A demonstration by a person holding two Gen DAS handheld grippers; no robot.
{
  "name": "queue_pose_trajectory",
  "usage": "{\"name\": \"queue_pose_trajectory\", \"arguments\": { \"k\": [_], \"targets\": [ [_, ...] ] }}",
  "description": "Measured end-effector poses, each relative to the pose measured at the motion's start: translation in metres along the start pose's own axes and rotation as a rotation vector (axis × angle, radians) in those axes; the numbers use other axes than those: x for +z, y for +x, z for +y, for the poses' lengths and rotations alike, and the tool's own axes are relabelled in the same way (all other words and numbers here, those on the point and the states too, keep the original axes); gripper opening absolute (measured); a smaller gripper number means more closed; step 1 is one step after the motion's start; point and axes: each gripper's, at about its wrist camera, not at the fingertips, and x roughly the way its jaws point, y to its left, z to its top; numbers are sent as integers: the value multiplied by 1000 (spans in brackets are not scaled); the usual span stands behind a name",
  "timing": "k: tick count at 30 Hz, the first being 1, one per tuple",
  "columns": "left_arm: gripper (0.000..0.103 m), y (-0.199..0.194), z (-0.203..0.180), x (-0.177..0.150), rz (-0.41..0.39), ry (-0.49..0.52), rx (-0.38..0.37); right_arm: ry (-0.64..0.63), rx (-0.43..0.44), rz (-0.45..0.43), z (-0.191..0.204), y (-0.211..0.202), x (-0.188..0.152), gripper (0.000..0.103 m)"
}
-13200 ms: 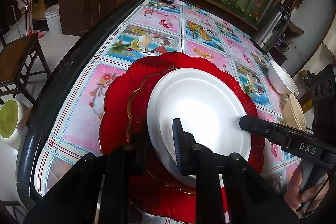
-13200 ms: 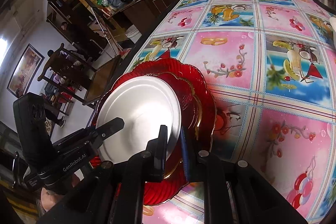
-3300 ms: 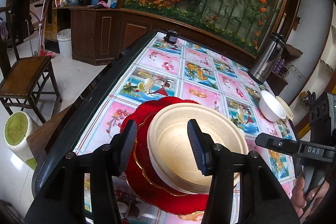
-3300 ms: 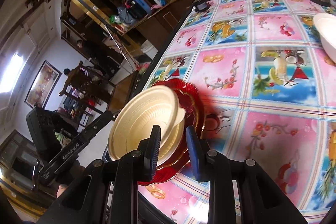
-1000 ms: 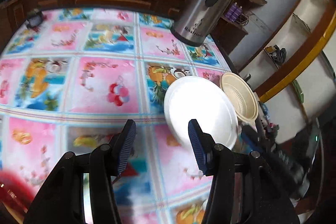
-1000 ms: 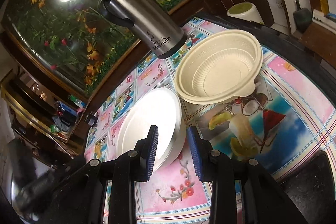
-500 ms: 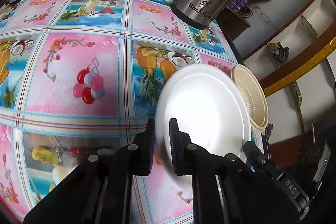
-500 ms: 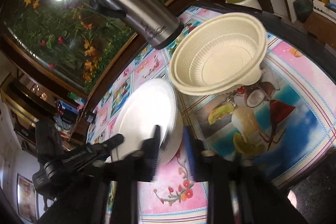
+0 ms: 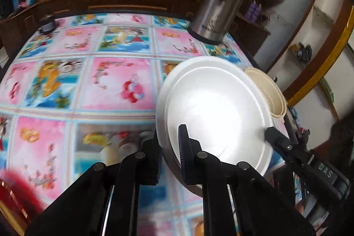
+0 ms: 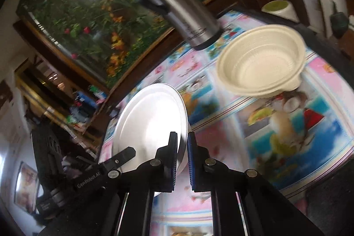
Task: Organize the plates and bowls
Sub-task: 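Carry the white foam bowl with the right tool to the stack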
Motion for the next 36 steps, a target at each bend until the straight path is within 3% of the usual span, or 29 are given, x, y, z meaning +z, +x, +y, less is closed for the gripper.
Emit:
{"name": "queue_pose_trajectory", "arguments": {
  "k": [7,13,15,23,32,36],
  "targets": [
    [11,-51,34,-36,-19,-1,24,-86,67,85,38,-5,-41,10],
    [13,-89,36,-87,-35,88,29,-122,57,100,55,-33,-93,13],
    [13,-95,42,-102,-27,74,10,-138,51,114,59,-42,-107,13],
    [14,-92,57,-140,45,47,-46,-158,1,177,59,-60,-150,13],
    [15,-78,65,-151,59,35,-48,-202,-62,166,64,-57,-159,15],
    [19,-78,64,-153,37,56,-11,-244,-84,151,70,-56,-163,28]
  ]
}}
